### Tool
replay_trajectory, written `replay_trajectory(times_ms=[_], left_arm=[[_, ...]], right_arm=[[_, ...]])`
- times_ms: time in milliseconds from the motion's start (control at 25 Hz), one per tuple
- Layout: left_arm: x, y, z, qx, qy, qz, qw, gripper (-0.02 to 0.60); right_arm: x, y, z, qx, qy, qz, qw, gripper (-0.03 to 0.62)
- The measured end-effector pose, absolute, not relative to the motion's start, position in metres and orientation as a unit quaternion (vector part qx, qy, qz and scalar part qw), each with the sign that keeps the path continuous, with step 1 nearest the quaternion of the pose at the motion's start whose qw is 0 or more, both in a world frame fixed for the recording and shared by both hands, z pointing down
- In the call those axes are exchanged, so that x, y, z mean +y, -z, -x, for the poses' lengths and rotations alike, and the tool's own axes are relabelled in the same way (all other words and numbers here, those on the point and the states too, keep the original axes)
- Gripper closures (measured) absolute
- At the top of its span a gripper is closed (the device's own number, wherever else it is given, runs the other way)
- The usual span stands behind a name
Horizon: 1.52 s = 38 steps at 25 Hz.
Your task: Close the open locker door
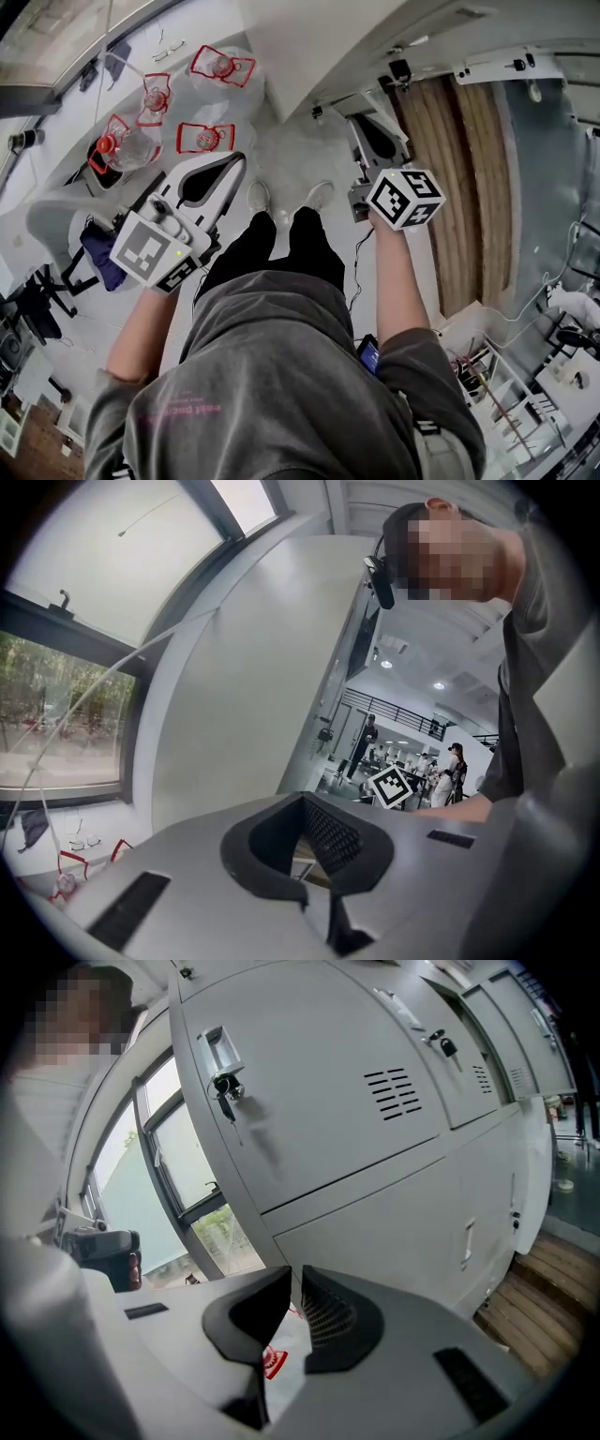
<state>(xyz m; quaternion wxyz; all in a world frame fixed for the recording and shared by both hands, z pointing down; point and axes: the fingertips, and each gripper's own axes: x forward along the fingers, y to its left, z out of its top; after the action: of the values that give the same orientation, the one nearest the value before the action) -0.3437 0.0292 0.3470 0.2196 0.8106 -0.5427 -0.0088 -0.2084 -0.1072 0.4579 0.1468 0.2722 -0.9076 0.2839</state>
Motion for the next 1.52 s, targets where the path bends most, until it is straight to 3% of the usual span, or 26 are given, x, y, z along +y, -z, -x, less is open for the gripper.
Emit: replay_trajectory(times_ms=[440,800,1240,1520], left_arm=[[-0.007,-0.382,0.257,-0.482,-0.038,-0.844,0.232,0.571],[-0.052,-0.428,0.147,-0.506,-0.075,-0.826,0.235,0.571],[-0.134,-0.566,0.047,-0.525,-0.100,-0.795,0.288,0.571],[-0.164,-0.664,0.024,-0.520,-0.110,-0.783,0.323,0.571]], right_arm=[[-0.105,-0.492,0.106,-0.882,-0.313,-0.326,0.132,0.546],[-0.145,-0.519,-0.005,-0.891,-0.308,-0.302,0.140,0.546],[-0.205,-0.659,-0.104,-0.885,-0.338,-0.260,0.186,0.546],[-0.234,-0.757,-0.134,-0.876,-0.343,-0.268,0.209,0.545]])
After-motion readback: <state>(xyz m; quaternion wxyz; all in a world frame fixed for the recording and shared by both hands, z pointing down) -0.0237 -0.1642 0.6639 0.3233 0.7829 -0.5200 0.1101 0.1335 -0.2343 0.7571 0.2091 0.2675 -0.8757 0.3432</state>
